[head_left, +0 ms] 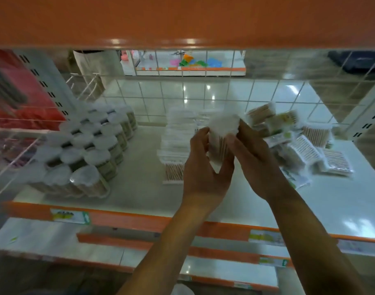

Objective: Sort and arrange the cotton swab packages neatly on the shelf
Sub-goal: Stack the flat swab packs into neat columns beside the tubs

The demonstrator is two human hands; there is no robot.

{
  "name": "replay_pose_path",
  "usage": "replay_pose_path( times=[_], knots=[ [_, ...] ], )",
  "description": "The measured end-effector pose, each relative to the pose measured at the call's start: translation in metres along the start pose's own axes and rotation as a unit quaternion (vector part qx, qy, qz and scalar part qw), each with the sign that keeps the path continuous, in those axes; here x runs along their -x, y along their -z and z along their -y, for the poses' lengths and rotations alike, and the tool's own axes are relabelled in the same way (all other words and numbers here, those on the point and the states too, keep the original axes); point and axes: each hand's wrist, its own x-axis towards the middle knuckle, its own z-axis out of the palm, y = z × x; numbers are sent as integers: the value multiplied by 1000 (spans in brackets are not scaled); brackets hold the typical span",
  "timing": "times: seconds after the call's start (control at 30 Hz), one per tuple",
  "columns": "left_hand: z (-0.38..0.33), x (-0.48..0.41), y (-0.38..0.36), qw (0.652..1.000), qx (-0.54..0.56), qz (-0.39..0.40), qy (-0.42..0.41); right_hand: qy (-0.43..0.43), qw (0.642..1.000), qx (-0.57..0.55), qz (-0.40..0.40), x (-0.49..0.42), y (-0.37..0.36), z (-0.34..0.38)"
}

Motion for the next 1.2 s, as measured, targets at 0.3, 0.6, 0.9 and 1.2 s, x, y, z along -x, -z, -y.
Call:
replay_pose_path(
  times=[0.3,0.6,0.9,1.2],
  knots=[
    [26,-16,49,994,-34,-100,34,-18,996,83,36,-24,-53,6],
    [60,-26,79,976,-125,-179,-18,12,937,348,4,-61,-105,19],
    [92,-40,90,977,-105,-182,-23,26,888,459,25,-101,-140,2],
    [112,-59,96,986,-95,-117,67,-49,886,459,47,-144,-158,-27]
  ],
)
